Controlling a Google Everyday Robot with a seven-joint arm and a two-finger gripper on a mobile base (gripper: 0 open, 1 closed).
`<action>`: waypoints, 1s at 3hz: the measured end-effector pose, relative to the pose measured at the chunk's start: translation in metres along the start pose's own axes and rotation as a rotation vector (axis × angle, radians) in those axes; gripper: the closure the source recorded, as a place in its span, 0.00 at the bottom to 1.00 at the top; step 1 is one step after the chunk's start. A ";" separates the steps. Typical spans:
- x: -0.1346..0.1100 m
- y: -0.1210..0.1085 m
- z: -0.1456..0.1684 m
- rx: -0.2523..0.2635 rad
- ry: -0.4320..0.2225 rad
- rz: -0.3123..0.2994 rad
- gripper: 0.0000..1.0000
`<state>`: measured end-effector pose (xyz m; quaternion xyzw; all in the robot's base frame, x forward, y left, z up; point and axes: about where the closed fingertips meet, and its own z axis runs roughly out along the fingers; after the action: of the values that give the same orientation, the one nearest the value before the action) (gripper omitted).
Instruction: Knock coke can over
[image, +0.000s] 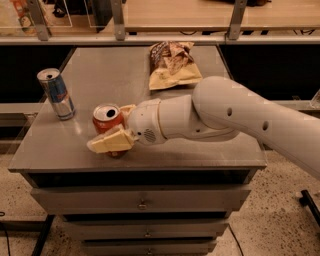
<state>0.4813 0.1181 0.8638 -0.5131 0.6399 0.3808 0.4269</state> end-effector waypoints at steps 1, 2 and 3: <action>0.001 -0.006 -0.010 0.013 -0.037 0.026 0.64; -0.029 -0.009 -0.026 0.014 0.012 -0.029 0.88; -0.071 -0.015 -0.047 0.013 0.180 -0.120 1.00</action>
Offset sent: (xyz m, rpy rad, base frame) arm 0.0564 -0.0858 0.0519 -0.3830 -0.0652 -0.0397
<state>0.4964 0.0950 0.9464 -0.5798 0.6463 0.3028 0.3929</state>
